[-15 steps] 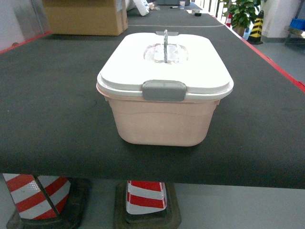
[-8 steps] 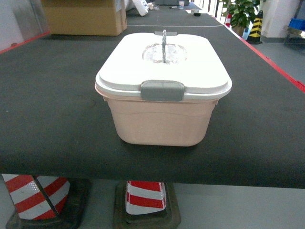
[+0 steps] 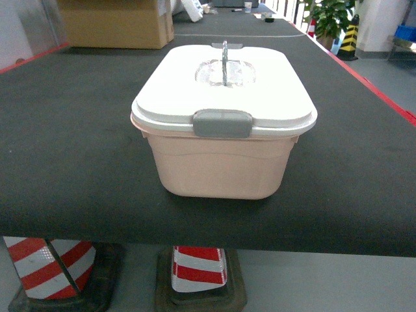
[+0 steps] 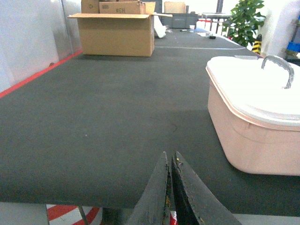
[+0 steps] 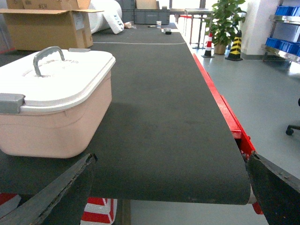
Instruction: Pick capacitor and pack into box
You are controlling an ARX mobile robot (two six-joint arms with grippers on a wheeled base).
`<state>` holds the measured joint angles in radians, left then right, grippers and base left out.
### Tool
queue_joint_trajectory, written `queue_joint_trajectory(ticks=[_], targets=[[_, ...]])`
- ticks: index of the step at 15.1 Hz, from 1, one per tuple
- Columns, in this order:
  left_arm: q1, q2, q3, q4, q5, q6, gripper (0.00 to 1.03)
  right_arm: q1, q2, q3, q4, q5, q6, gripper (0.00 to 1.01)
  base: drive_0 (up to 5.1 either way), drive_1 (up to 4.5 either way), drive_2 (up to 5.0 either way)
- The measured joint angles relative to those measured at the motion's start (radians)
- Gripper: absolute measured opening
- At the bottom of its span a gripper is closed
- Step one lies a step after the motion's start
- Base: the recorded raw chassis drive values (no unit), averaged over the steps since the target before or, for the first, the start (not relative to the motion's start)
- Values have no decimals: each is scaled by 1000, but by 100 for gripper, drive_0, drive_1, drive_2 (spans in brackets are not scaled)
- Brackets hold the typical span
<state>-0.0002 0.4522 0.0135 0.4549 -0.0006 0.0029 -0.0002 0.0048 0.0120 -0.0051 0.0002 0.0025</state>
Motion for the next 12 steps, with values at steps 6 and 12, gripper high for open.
queue_joint_trajectory(ticks=[6, 12], targets=[[0, -157, 0, -159, 0, 0, 2, 0, 0, 0, 0, 0, 0, 98, 0, 0, 0], [0, -263, 0, -265, 0, 0, 2, 0, 0, 0, 0, 0, 0, 98, 0, 0, 0]])
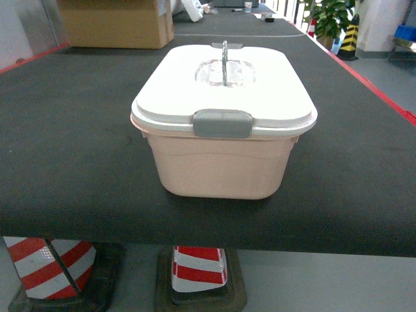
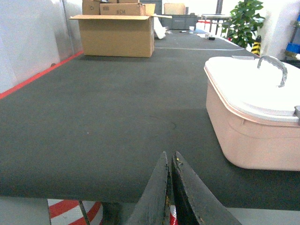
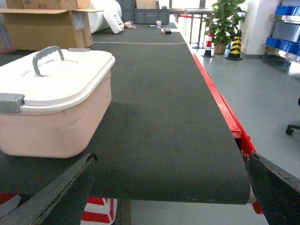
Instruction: Pick capacitor and pack into box
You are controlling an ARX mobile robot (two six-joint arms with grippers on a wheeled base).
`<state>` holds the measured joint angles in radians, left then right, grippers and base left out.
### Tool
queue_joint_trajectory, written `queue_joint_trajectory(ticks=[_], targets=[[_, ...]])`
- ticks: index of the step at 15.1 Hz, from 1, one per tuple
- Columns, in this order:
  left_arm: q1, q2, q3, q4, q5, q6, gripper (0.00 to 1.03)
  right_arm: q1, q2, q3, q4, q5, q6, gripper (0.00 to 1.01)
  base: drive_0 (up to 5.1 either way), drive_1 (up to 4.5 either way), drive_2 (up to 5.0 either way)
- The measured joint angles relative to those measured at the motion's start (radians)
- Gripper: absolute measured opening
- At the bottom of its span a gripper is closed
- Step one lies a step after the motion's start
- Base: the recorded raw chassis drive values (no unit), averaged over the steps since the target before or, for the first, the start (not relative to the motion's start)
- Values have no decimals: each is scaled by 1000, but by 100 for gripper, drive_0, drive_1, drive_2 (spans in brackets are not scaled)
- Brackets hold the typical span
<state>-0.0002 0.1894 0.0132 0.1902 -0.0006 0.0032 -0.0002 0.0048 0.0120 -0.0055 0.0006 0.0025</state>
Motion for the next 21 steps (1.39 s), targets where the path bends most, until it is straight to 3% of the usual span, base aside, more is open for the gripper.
queue_joint_trajectory(ticks=[1, 3, 11, 19, 21], targets=[[0, -16, 0, -15, 0, 0, 2, 0, 0, 0, 0, 0, 0, 98, 0, 0, 0], [0, -173, 1, -202, -1, 0, 2, 0, 0, 0, 0, 0, 0, 98, 0, 0, 0], [0, -179, 1, -194, 1, -2, 2, 0, 0, 0, 0, -1, 0, 98, 0, 0, 0], [0, -179, 1, -195, 0, -1, 100, 0, 0, 0, 0, 0, 0, 98, 0, 0, 0], [0, -179, 1, -195, 0, -2, 98, 0, 0, 0, 0, 0, 0, 98, 0, 0, 0]])
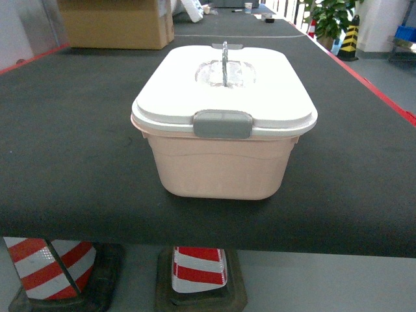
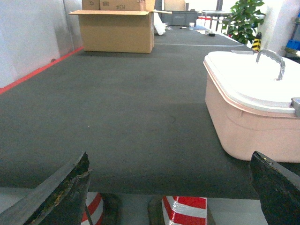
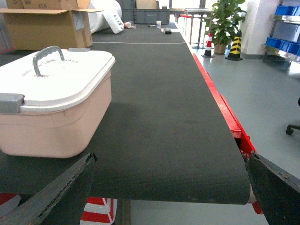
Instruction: Pick capacitor and pack into box
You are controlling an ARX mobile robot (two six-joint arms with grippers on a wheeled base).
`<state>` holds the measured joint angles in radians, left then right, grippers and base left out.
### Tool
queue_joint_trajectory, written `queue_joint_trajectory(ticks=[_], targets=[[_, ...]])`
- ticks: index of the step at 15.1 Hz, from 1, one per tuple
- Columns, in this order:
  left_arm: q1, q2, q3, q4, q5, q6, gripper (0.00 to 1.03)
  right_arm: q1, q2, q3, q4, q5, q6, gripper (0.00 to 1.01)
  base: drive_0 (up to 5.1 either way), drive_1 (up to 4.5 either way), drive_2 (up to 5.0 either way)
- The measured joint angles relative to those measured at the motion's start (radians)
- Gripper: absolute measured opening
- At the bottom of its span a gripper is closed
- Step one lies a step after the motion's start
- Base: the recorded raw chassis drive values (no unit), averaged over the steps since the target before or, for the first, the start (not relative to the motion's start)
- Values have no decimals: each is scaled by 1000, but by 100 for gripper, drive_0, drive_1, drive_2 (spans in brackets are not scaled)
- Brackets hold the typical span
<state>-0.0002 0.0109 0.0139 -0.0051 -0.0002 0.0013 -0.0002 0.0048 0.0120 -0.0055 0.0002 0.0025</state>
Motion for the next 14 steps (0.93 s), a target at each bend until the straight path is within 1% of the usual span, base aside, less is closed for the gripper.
queue_joint_trajectory(ticks=[14], targets=[[0, 0, 0, 0, 0, 0, 98, 0, 0, 0, 0, 0, 0, 98, 0, 0, 0]])
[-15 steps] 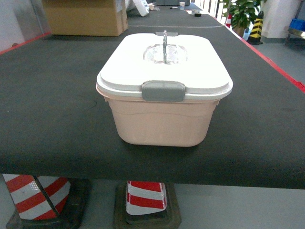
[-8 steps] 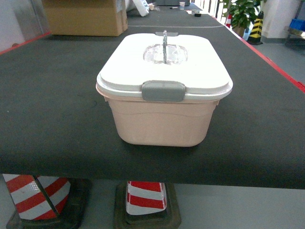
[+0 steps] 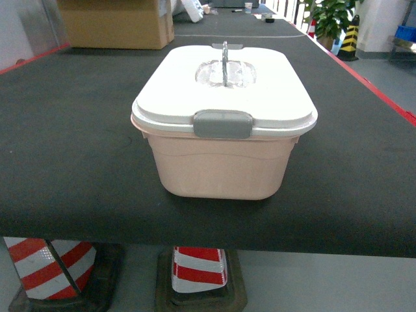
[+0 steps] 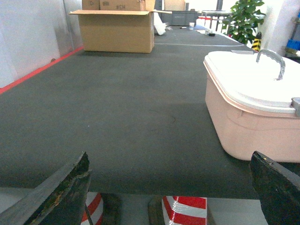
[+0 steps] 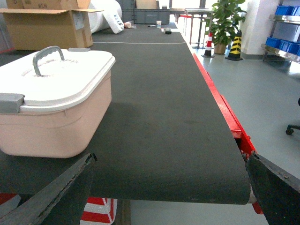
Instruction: Pick capacitor and pack into box
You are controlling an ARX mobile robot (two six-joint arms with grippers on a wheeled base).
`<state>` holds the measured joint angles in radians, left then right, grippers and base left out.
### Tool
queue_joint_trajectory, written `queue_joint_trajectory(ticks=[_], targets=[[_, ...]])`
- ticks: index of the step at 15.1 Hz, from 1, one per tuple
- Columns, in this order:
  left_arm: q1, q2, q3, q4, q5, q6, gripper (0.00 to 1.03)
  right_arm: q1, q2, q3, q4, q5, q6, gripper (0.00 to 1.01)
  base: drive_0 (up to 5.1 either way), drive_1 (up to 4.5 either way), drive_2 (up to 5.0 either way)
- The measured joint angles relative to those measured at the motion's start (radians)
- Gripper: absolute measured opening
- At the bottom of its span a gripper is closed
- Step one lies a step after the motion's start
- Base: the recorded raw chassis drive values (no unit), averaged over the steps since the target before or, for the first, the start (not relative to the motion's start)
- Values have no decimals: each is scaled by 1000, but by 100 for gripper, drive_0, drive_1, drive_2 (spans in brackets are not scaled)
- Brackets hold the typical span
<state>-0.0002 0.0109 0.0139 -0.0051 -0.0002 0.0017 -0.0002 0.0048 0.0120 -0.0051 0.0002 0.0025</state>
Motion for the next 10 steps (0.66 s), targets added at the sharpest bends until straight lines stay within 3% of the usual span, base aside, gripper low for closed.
queue_joint_trajectory(ticks=[10], targets=[[0, 0, 0, 0, 0, 0, 98, 0, 0, 0, 0, 0, 0, 98, 0, 0, 0]])
